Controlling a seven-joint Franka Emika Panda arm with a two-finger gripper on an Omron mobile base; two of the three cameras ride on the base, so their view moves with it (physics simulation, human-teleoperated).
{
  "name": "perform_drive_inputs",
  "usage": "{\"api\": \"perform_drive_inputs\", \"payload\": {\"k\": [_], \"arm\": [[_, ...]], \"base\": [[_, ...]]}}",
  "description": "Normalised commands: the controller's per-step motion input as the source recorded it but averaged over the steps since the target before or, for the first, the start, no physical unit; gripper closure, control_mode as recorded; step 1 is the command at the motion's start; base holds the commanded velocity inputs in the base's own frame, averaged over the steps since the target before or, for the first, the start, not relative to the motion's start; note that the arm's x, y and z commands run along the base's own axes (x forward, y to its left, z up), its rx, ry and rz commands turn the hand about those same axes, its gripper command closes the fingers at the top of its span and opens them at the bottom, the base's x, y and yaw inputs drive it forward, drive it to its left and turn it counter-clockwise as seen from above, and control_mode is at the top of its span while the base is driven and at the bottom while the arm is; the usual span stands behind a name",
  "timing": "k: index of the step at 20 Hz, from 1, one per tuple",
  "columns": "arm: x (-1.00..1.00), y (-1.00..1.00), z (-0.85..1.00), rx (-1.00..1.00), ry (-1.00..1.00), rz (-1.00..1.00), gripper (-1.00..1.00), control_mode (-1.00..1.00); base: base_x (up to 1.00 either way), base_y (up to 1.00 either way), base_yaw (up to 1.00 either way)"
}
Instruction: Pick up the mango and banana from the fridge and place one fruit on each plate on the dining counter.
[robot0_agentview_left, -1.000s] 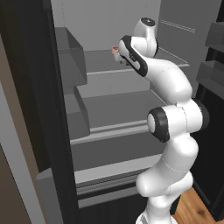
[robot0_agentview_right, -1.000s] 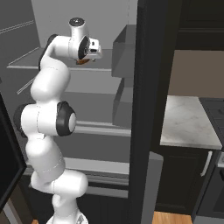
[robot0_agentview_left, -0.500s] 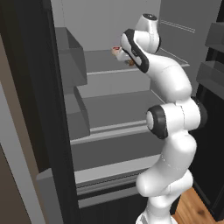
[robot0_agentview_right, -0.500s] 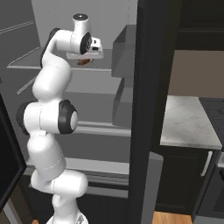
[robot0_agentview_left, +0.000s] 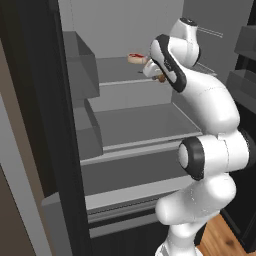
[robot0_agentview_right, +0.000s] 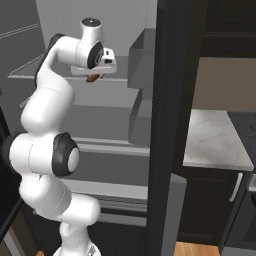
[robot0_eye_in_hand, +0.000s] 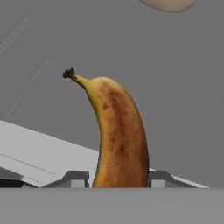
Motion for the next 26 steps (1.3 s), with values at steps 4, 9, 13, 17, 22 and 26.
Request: {"api": "perform_drive_inputs", "payload": {"k": [4, 9, 13, 17, 22, 26], "arm": [[-0.94, 0.00, -0.40, 0.00, -0.03, 0.00, 1.00, -1.00], [-0.94, 0.00, -0.34, 0.00, 0.00, 0.00, 1.00, -1.00], [-0.94, 0.00, -0.36, -0.03, 0.02, 0.00, 1.00, -1.00], [-0.94, 0.03, -0.56, -0.10, 0.02, 0.00, 1.00, -1.00], [-0.92, 0.00, -0.77, -0.05, 0.02, -0.15, 1.00, -1.00], [-0.66, 0.08, -0.64, -0.01, 0.05, -0.22, 1.00, -1.00]], "base": [[0.00, 0.00, 0.00], [0.00, 0.00, 0.00], [0.00, 0.00, 0.00], [0.00, 0.00, 0.00], [0.00, 0.00, 0.00], [0.00, 0.00, 0.00]]}}
